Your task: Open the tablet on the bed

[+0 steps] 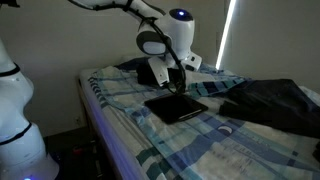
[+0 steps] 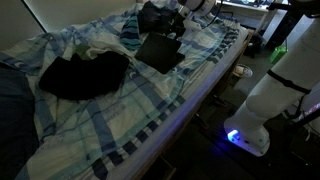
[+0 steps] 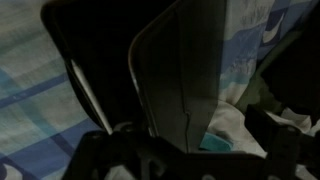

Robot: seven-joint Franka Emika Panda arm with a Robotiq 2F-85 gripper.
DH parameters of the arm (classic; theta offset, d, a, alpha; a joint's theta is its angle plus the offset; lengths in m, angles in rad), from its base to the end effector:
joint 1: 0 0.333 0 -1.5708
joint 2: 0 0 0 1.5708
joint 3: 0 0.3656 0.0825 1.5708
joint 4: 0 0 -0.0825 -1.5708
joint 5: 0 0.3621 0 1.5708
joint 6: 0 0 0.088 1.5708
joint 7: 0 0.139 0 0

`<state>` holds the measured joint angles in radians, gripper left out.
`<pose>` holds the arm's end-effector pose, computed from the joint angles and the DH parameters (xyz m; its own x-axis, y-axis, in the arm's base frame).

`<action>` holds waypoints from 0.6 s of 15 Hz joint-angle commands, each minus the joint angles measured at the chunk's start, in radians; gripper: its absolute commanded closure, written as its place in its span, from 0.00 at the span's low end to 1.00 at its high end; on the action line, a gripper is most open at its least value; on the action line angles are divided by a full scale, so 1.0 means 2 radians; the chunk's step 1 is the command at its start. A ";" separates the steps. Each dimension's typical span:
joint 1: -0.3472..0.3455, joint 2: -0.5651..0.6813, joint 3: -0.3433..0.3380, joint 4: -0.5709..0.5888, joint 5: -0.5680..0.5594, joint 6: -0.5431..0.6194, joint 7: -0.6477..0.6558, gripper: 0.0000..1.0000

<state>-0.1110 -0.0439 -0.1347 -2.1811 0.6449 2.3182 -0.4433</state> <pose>0.5224 -0.1056 0.4634 0.9252 -0.2607 0.2756 -0.1215 -0.8918 -0.4357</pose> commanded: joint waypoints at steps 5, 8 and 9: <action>0.021 -0.038 0.010 0.004 -0.001 -0.011 0.010 0.00; 0.028 -0.052 0.013 0.004 -0.007 -0.007 0.017 0.00; 0.030 -0.056 0.014 0.003 -0.011 -0.004 0.021 0.00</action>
<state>-0.0619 -0.1182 -0.1159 -2.1758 0.6417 2.3182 -0.4426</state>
